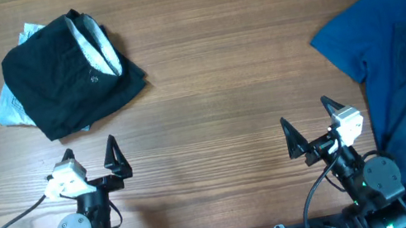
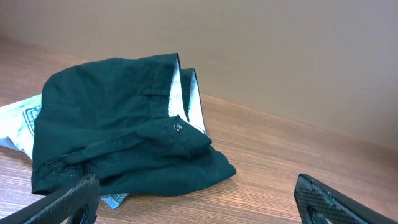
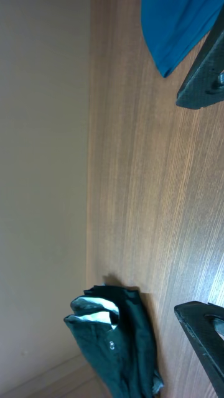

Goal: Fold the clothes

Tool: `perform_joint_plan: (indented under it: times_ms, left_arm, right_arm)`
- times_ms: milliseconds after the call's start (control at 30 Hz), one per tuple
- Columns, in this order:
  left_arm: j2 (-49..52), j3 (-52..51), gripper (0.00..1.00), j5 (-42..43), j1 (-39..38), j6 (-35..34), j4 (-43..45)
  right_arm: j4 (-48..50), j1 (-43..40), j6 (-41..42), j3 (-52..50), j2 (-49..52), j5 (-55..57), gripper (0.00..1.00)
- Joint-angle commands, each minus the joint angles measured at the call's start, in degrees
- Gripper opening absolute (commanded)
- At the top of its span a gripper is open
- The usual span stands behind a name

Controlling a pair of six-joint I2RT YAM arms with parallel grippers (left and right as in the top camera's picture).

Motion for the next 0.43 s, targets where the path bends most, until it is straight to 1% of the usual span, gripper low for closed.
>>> perform_joint_plan:
  times_ms: [0, 400]
  left_arm:
    - [-0.57, -0.37, 1.00, 0.74, 0.15, -0.26, 0.04]
    - [-0.57, -0.37, 1.00, 0.74, 0.15, -0.26, 0.04]
  right_arm:
    - [0.31, -0.02, 0.98, -0.09, -0.72, 0.74, 1.00]
    - [0.31, -0.02, 0.98, -0.09, -0.72, 0.74, 1.00]
